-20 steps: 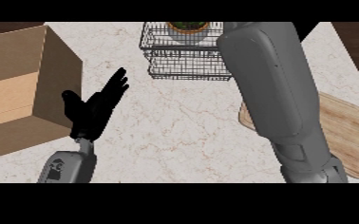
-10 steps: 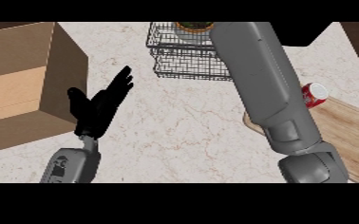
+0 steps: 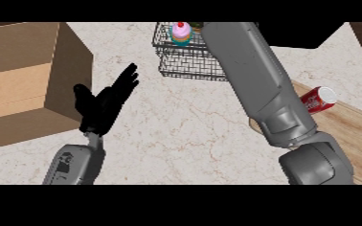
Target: Pick the cupcake from the cutting board and place it in the tiered basket
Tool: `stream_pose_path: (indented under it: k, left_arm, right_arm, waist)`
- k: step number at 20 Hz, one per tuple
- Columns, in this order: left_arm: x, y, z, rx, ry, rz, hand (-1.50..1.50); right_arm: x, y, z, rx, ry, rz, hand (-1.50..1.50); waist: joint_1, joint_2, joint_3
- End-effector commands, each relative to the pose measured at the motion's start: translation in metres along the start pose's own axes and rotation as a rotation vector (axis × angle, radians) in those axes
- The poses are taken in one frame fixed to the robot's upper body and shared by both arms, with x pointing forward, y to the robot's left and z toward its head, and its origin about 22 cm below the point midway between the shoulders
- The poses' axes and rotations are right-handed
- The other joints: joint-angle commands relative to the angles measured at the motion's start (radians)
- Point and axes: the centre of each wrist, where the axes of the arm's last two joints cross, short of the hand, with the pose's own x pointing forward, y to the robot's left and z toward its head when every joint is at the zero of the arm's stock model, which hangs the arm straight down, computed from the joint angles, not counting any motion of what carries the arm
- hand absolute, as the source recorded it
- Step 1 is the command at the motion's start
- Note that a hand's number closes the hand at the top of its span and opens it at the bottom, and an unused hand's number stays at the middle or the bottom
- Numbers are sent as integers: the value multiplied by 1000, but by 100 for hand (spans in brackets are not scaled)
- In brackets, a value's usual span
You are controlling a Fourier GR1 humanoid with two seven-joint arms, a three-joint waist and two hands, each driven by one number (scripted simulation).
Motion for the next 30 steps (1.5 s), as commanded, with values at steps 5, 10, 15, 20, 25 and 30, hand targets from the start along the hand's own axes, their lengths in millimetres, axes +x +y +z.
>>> stream_pose_path:
  k: [5,10,15,20,25,30]
  left_arm:
    - [-5,6,2,31,16,5,0]
    - [-17,24,14,84,36,23,0]
    - [-11,19,22,111,45,20,0]
    - [-34,36,39,167,61,38,0]
    - [-23,37,37,177,77,51,0]
    - [-31,41,42,185,72,49,0]
  right_arm:
    - [37,8,-2,-205,-70,-55,-150]
    - [-2,-19,-18,-344,99,-171,-150]
    - [-25,-50,-23,-278,149,-101,-150]
    - [-64,-91,-11,-152,110,-71,-150]
    - [-86,-136,10,-49,111,-23,-150]
    - [-98,-223,34,-30,93,-25,-150]
  waist:
    - [-33,-15,-1]
    - [-83,-26,1]
    - [-119,-42,1]
    - [-165,-59,2]
    - [-184,-62,2]
    - [-196,-59,2]
